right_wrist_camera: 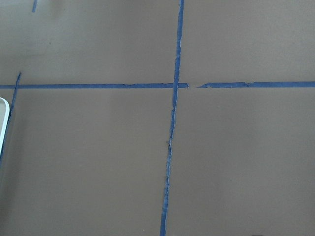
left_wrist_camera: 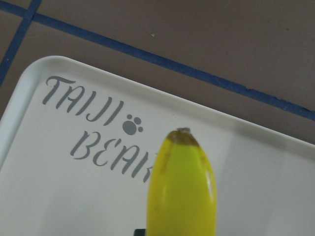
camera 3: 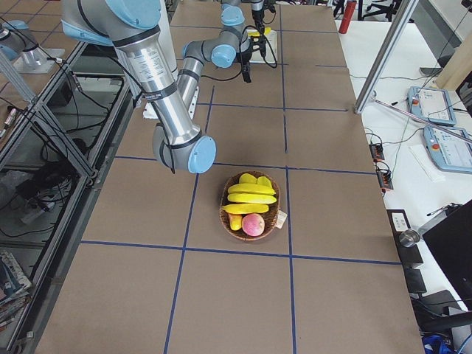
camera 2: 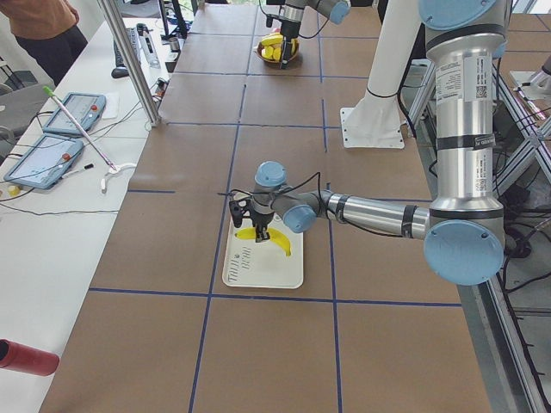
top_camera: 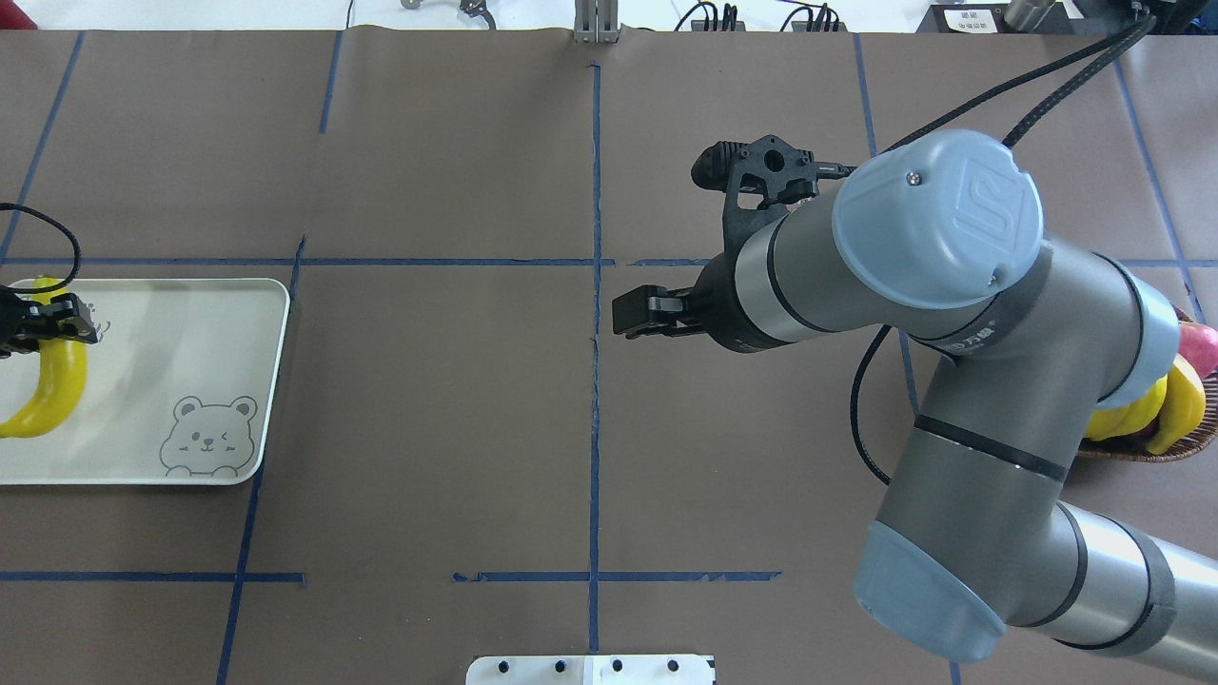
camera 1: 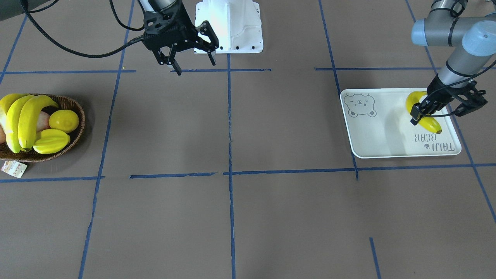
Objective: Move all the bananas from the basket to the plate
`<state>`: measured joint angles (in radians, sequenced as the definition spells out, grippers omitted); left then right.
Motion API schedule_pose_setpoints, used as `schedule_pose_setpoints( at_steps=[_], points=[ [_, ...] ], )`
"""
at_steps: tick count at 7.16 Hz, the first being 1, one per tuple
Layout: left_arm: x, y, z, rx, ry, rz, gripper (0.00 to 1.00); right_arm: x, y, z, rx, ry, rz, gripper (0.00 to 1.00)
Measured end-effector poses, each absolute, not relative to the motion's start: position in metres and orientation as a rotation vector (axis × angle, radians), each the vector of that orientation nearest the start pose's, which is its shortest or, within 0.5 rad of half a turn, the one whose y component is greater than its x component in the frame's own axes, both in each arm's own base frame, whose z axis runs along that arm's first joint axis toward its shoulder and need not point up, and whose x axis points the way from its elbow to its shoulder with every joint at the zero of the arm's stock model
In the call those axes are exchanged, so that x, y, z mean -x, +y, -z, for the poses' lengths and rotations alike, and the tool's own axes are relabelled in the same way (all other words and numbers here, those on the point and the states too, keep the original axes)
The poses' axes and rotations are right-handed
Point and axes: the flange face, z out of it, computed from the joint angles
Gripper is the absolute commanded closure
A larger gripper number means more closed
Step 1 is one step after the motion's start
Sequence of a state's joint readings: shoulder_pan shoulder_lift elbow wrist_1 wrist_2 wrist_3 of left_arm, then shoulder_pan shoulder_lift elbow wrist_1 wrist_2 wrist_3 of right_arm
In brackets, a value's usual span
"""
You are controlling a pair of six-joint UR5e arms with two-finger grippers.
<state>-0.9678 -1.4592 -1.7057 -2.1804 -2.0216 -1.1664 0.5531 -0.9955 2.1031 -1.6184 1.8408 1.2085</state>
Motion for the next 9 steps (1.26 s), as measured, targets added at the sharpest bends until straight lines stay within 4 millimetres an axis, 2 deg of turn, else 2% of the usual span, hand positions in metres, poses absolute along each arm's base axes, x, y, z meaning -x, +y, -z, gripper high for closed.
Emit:
schedule_pose_setpoints(
  at_steps=[2, 4, 5, 6, 9],
  points=[
    [-0.187, -0.448, -0.614, -0.063, 0.726, 0.355, 1.0, 0.404, -0.373, -0.128, -0.244, -1.052, -0.027, 0.01],
    [-0.184, -0.447, -0.627, -0.054, 0.708, 0.353, 0.96, 0.404, -0.374, -0.129, -0.245, -1.05, -0.028, 0.01],
    [-0.183, -0.446, -0.629, -0.05, 0.705, 0.355, 0.23, 0.404, -0.374, -0.129, -0.245, -1.049, -0.029, 0.01],
    [-0.183, -0.446, -0.63, -0.047, 0.704, 0.356, 0.01, 0.404, -0.374, -0.129, -0.245, -1.049, -0.03, 0.01],
    [-0.183, -0.446, -0.63, -0.047, 0.706, 0.354, 0.0, 0.394, -0.381, -0.136, -0.245, -1.033, -0.041, 0.01]
  ],
)
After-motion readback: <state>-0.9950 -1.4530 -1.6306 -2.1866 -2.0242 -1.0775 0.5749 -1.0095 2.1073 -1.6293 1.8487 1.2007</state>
